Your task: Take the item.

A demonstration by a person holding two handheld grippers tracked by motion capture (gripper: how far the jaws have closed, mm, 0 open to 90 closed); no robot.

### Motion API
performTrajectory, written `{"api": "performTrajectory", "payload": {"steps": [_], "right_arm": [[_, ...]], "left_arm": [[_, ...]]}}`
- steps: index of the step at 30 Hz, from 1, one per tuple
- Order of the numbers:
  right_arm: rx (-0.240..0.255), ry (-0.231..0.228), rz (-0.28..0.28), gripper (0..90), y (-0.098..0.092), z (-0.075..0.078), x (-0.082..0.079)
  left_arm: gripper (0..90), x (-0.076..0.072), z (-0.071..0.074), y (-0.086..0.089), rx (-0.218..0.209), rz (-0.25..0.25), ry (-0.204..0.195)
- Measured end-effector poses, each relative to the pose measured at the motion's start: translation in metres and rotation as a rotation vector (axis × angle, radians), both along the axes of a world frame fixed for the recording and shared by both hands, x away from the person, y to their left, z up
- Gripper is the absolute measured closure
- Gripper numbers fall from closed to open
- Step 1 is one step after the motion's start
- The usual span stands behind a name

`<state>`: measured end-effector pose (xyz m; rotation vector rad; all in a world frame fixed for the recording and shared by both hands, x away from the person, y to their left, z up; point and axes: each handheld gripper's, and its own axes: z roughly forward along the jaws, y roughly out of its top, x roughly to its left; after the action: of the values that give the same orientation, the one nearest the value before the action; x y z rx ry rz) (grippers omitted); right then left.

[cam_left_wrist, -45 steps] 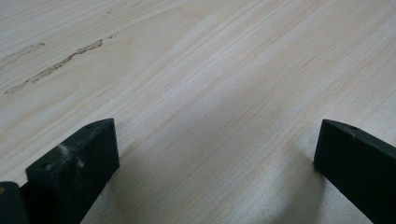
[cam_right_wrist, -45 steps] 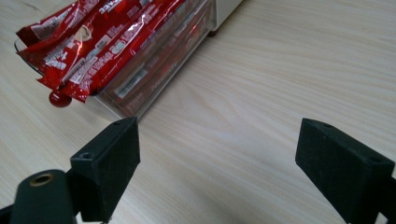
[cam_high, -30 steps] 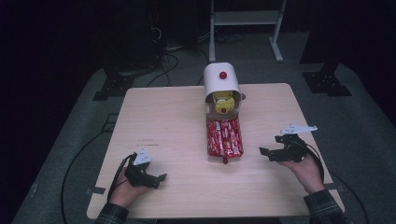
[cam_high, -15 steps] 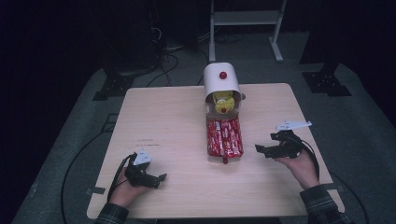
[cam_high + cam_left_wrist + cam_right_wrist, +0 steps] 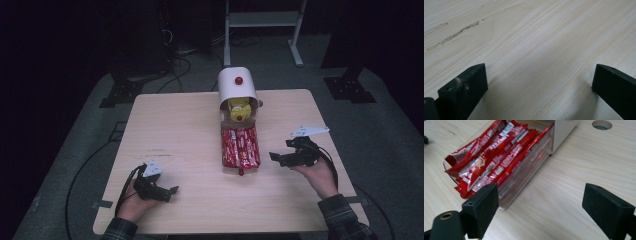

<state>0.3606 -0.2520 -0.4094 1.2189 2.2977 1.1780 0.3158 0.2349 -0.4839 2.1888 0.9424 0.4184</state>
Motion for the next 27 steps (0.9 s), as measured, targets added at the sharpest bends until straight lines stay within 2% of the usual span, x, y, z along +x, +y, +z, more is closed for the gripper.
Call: {"api": "performTrajectory", "payload": {"steps": [10, 27], "right_arm": [[0.005, 0.013, 0.006, 13.0, 0.005, 0.0, 0.003], [0.022, -0.002, 0.029, 13.0, 0.025, 0.005, 0.013]], "left_arm": [[0.0, 0.0, 0.0, 0.0, 0.001, 0.0, 0.0], [0.0, 0.0, 0.0, 0.0, -0.002, 0.001, 0.0]]}}
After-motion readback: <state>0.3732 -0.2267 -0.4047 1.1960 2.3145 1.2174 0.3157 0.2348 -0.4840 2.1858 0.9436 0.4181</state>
